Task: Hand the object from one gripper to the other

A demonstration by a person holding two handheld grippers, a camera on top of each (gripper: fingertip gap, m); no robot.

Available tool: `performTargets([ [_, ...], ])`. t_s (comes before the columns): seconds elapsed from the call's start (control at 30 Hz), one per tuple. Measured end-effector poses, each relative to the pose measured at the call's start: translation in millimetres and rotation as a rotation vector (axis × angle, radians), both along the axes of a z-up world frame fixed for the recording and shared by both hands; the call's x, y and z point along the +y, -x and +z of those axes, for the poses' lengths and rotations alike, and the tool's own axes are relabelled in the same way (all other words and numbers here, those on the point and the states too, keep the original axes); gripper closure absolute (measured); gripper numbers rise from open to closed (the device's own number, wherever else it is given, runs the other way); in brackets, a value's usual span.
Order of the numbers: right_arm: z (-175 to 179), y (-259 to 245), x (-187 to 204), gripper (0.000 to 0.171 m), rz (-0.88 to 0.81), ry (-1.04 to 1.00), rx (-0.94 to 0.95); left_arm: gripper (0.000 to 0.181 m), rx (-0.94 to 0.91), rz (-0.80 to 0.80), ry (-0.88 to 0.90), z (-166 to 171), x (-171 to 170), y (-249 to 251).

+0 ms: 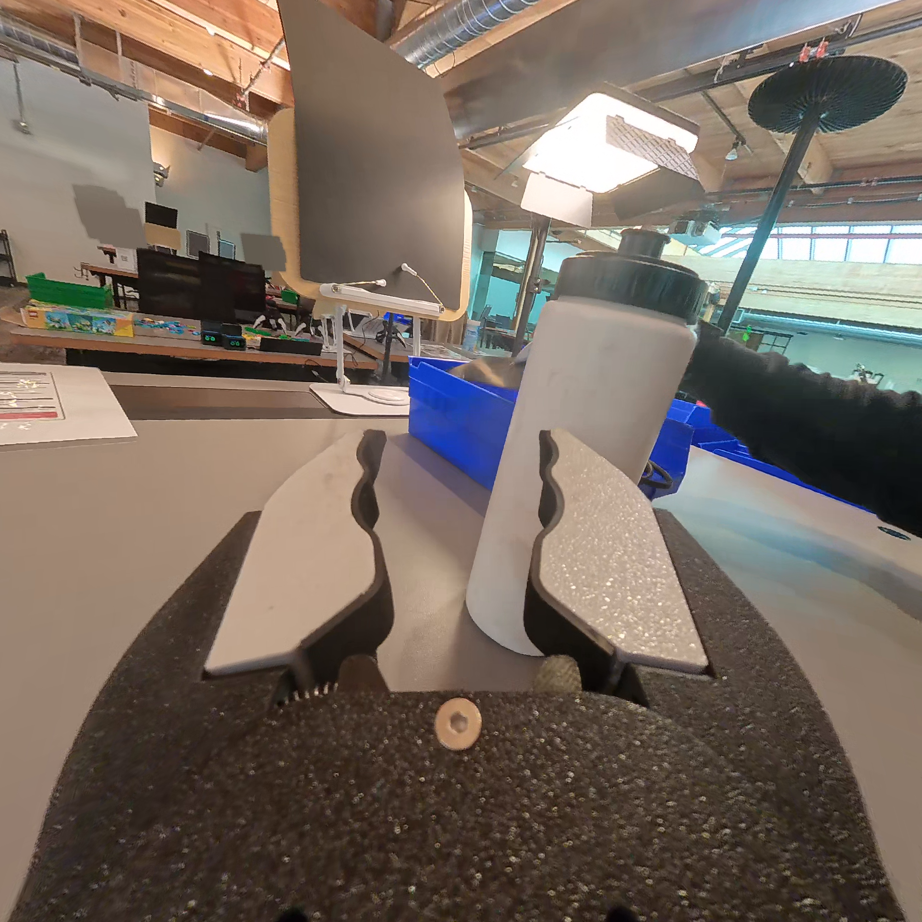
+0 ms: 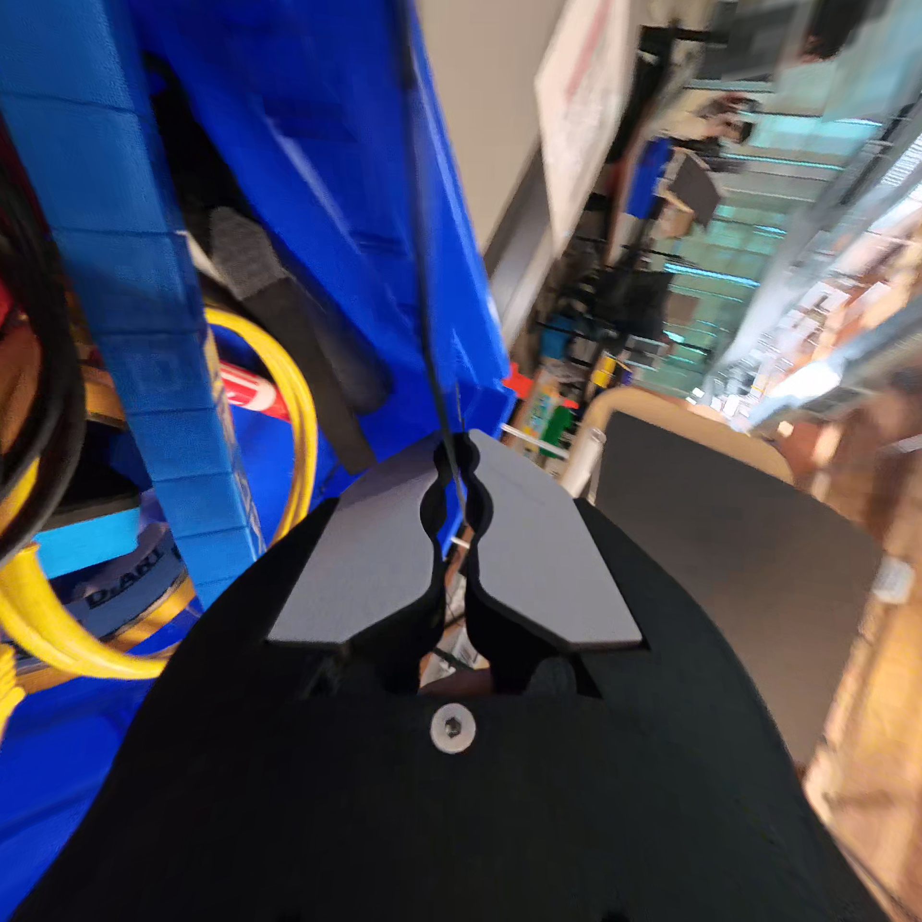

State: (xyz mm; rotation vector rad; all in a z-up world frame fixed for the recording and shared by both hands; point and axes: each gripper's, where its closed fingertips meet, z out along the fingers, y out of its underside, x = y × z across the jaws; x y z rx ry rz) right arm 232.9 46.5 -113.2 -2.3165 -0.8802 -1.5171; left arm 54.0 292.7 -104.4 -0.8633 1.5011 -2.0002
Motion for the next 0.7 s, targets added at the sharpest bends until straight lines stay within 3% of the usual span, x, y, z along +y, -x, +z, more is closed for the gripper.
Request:
performTargets([
  [0.17,58.4,52.5,-27.5,0.169,-0.056,-0.387,-0.176,0.119,-0.058,0.058,-0.034,3.6,-0.1,6.2],
  [0.3,79.1,126.5,-49.3,0.169,-0.045,-0.658,-0.209,0.118,-0.117,0.063,-0.031,8.5,-12.4,25.5],
  [0.5,58.6,247.0,-51.5,0.169,0.008,-0.811,-0.174,0.120,-0.228,0.019,0.081,21.8,-47.0,81.7],
  [0.6,34.7,305.6,-44.9,0.169,0.042,-0.884,-0.158,0.116,-0.328,-0.171,0.037,25.4,-97.0,131.1],
  [0.7,15.9,349.6,-35.4,0.169,0.131,-1.022,-0.020,0.115,-0.489,-0.295,-0.108,29.6,-149.4,177.6],
])
